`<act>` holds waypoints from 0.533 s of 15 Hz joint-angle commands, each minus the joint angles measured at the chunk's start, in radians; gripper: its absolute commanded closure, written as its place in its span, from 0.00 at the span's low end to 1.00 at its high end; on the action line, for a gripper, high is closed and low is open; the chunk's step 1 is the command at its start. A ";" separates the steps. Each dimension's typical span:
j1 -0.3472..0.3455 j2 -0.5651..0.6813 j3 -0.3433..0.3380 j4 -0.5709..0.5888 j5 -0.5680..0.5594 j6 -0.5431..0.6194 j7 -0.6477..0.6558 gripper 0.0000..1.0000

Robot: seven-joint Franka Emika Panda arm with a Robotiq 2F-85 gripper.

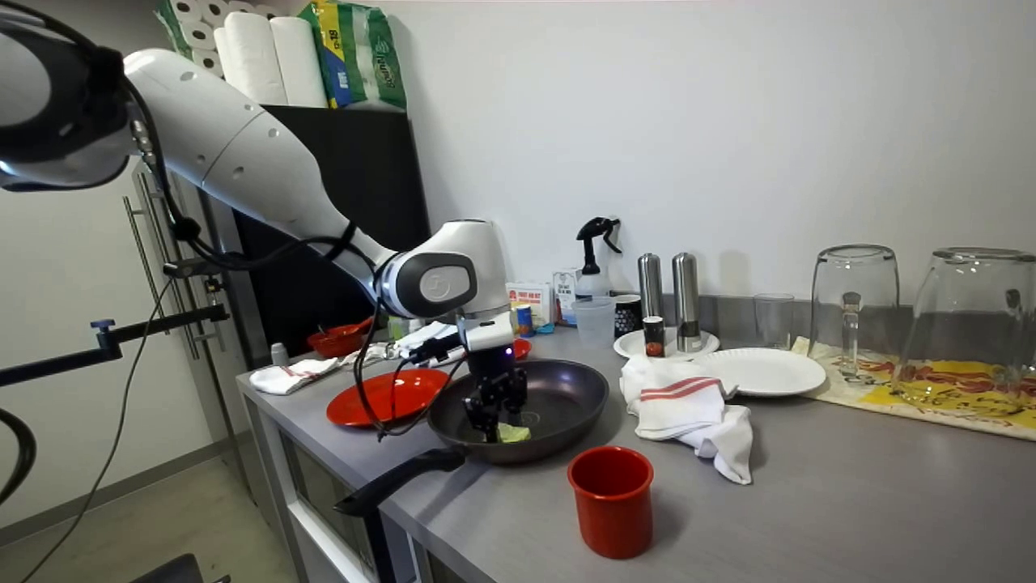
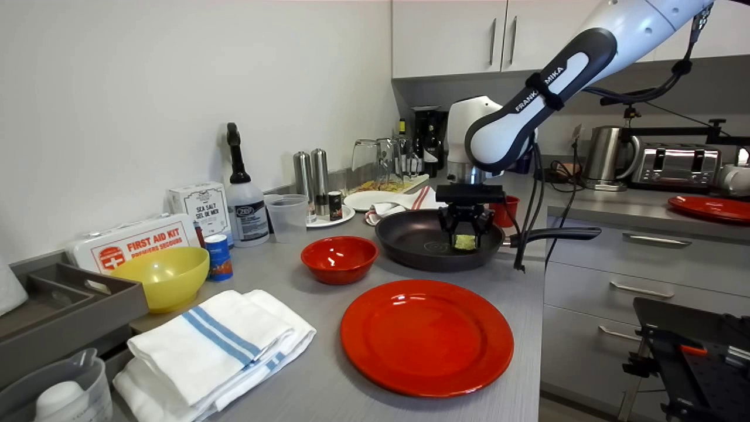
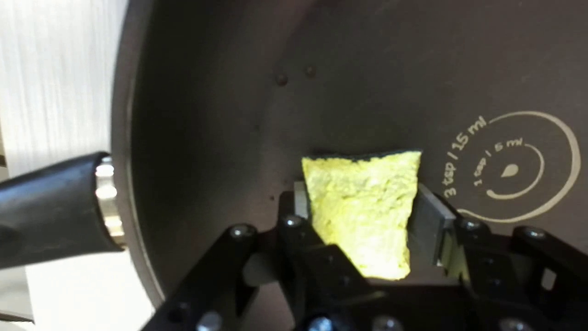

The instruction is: Wipe the pan with the sponge

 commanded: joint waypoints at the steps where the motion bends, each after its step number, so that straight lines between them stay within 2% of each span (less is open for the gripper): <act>1: 0.007 0.074 -0.025 0.015 -0.032 0.093 0.079 0.72; 8: 0.018 0.113 -0.036 0.057 -0.067 0.135 0.127 0.72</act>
